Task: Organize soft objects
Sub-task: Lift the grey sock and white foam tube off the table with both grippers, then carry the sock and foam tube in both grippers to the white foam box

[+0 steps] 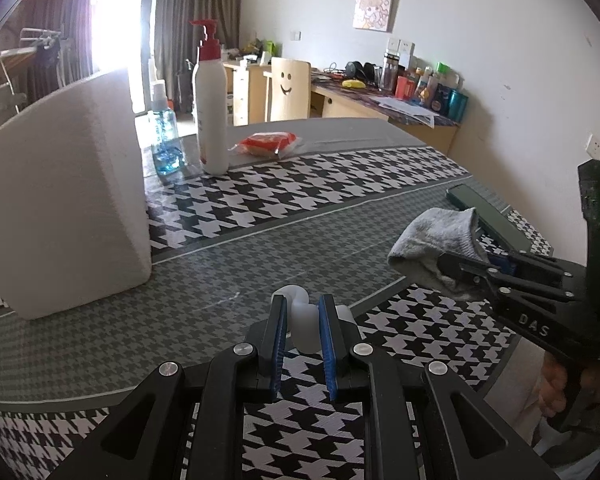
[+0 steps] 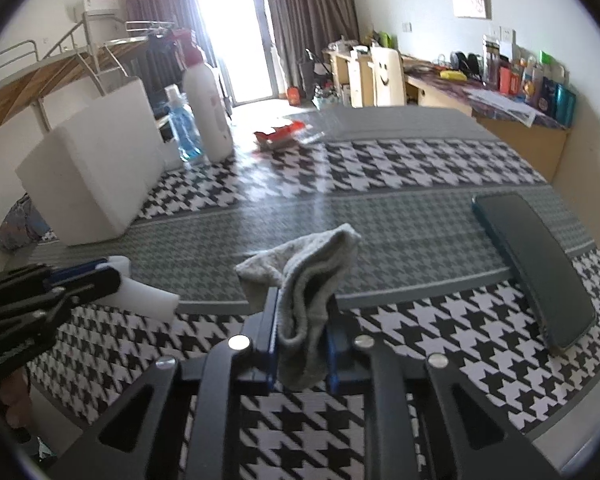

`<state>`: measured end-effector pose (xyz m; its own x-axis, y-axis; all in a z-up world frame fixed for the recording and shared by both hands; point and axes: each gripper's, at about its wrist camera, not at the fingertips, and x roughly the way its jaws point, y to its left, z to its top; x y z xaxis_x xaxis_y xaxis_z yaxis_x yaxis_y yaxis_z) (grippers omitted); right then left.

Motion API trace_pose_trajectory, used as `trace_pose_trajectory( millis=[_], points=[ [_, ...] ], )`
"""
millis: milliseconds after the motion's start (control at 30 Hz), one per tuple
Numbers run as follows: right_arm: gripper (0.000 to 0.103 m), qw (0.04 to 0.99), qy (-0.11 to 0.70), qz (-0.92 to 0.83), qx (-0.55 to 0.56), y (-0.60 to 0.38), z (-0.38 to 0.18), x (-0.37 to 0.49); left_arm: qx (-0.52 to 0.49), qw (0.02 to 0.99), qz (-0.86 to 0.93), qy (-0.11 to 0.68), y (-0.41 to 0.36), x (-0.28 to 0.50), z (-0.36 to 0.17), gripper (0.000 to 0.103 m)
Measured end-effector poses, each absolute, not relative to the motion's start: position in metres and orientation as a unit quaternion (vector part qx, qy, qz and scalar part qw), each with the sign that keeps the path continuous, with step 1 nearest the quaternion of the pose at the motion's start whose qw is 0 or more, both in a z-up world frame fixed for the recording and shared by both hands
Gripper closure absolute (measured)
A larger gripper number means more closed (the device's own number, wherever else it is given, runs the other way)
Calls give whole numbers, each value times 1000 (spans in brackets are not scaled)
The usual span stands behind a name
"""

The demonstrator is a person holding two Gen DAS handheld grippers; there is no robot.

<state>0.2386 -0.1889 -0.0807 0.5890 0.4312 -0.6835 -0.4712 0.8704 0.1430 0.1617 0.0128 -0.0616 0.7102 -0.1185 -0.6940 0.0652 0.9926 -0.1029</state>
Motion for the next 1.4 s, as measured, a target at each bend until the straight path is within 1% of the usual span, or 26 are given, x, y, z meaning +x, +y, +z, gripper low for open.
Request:
trace_pose_trajectory(
  millis=[200, 1400],
  points=[
    [80, 893, 356, 272, -35, -179, -67, 227, -32, 929, -39, 366, 19, 157, -54, 86],
    [80, 901, 296, 315, -50, -145, -26, 208, -20, 957, 4, 291, 46, 133, -10, 86]
  ],
)
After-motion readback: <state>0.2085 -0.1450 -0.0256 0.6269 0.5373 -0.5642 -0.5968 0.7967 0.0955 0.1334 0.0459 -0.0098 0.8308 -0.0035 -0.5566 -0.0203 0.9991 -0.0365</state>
